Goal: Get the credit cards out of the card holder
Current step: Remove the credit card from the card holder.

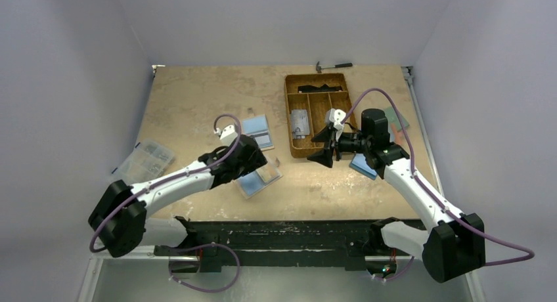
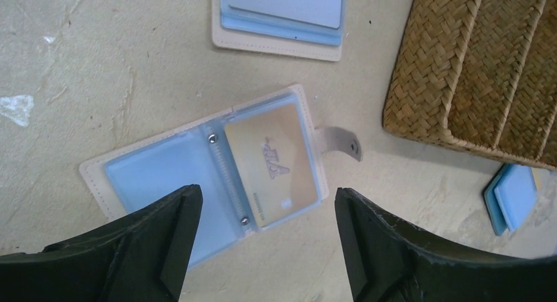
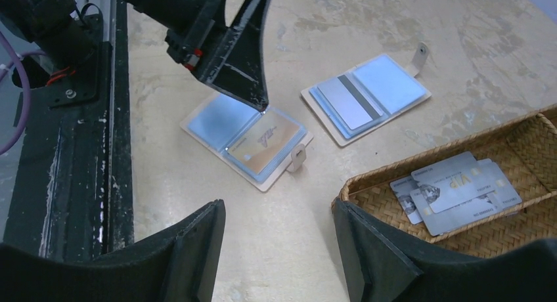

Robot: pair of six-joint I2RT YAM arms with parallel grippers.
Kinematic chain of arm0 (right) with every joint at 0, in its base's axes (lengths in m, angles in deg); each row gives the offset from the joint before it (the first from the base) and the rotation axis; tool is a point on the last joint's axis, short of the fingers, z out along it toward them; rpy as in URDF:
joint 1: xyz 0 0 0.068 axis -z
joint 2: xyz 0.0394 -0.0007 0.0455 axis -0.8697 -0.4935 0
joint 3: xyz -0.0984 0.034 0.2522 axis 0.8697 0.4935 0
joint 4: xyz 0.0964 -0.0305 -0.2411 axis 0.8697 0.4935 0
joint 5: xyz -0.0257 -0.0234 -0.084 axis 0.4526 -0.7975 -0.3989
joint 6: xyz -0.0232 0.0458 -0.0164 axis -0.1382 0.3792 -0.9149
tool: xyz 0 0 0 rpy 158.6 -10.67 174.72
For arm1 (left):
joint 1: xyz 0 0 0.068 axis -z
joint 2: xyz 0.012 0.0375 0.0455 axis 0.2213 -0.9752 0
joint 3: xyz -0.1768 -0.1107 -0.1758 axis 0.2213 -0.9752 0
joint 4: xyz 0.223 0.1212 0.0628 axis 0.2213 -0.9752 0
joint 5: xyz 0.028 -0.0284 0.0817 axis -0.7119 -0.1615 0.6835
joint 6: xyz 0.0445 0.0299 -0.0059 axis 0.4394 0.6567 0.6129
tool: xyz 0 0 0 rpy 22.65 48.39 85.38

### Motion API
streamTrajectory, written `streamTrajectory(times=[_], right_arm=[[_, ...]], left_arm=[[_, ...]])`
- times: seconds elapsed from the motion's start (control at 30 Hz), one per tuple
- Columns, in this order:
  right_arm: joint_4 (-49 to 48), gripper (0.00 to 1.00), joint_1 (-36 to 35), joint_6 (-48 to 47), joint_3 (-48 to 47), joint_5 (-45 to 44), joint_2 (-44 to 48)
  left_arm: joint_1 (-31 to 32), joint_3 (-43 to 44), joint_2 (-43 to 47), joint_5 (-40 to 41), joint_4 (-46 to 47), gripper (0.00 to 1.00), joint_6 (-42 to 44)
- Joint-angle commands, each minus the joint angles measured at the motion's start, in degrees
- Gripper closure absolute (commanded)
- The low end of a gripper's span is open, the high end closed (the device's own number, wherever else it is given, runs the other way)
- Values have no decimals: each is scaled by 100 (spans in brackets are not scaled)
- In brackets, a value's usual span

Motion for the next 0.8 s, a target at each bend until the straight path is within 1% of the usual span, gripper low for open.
streamTrajectory(times=[0.0,0.13,0.27,0.77], right_arm=[[-273,31,19,94,58,-37,109],[-286,31,25,95,59,-65,93],[-285,31,26,93,63,-99,75],[-270,30,22,66,103,-203,160]], left_arm=[[-11,935,-615,344,-903,23,-186],[14,1514,-1138,512,-1499,25,-284],[42,1896,-1452,536,-1712,26,-210],[46,1986,-1687,435,-1552,27,-232]])
